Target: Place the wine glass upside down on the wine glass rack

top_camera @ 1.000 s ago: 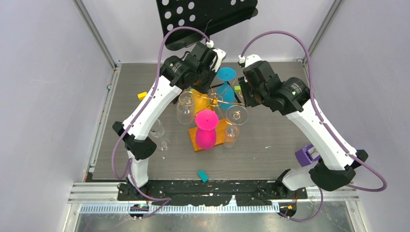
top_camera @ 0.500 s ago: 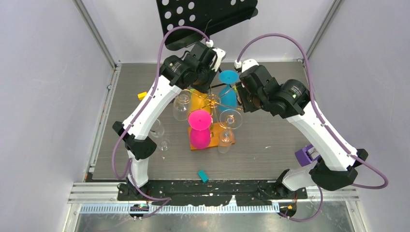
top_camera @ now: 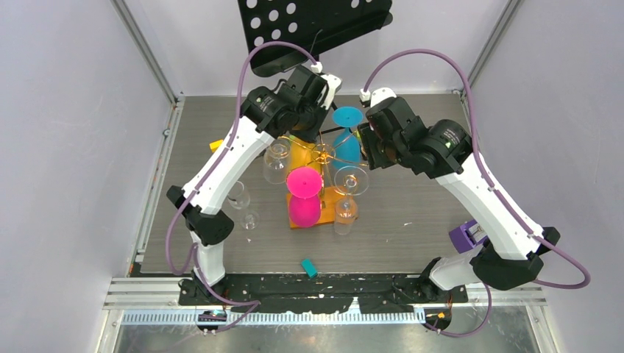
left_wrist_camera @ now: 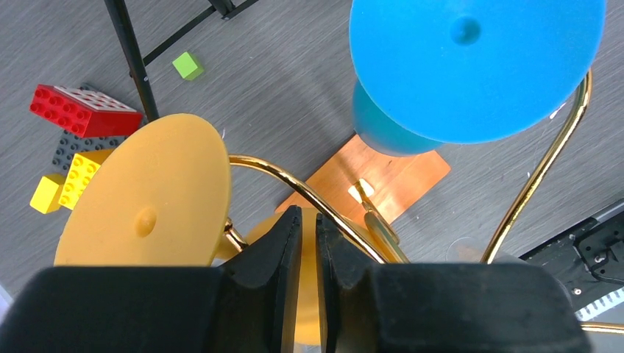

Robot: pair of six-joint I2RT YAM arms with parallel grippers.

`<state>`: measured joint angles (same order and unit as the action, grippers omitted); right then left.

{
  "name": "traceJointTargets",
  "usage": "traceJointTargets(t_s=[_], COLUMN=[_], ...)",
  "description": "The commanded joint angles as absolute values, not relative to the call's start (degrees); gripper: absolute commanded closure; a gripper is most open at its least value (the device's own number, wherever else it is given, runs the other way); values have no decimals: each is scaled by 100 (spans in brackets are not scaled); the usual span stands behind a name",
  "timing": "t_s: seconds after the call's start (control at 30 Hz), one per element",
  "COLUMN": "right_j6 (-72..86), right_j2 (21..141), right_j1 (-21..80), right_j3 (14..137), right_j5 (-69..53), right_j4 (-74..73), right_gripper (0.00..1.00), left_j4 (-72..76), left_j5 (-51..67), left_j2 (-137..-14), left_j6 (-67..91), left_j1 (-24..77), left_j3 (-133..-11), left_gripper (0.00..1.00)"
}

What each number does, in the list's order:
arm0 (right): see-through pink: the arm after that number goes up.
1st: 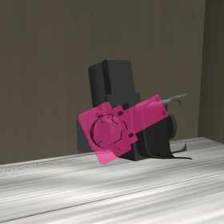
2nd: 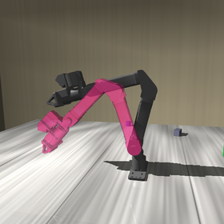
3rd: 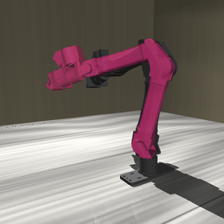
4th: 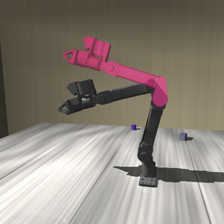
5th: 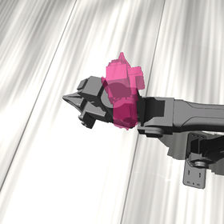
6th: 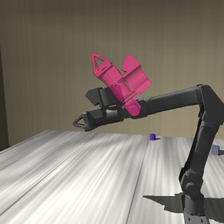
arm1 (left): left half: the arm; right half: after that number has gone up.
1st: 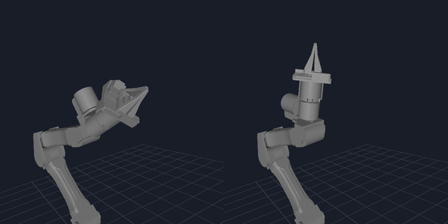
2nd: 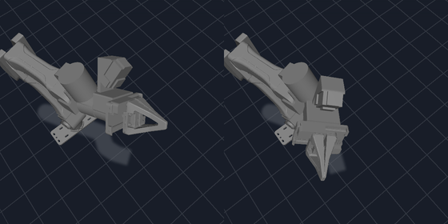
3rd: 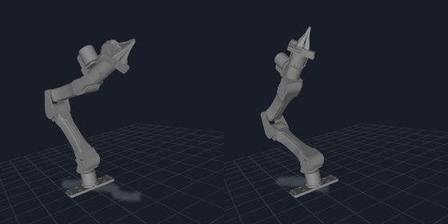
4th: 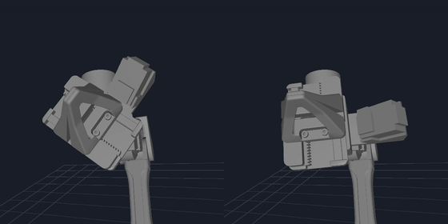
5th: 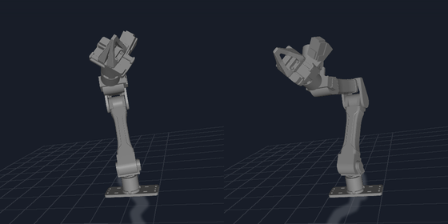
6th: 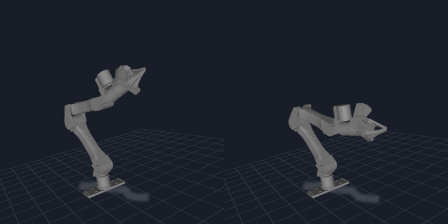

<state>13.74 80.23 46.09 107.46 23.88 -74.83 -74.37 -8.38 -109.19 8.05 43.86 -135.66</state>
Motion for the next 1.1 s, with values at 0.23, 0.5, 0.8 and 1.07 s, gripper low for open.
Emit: traceJointTargets(t_s=[0.23,0.5,0.8,1.07], right_j6=[1280,1232,1200,1174], right_j2=[8000,7962,7883,7727], right_j1=[4475,4418,4378,4369], right_j3=[11062,11014,11053,11085], right_j5=[2150,2197,2284,2316], right_j4=[-7180,-7119,-6997,-6794], right_gripper=[52,52,52,51], left_j4=[-7293,-7309,-7326,-7112], left_j5=[-904,-733,-600,-200], left_j2=[-10329,-10180,-10063,-9751], left_j6=[896,940,949,957], left_j1=[4245,4247,4246,4245], left_j3=[-13481,-13477,-13462,-13340], left_gripper=[84,83,83,83])
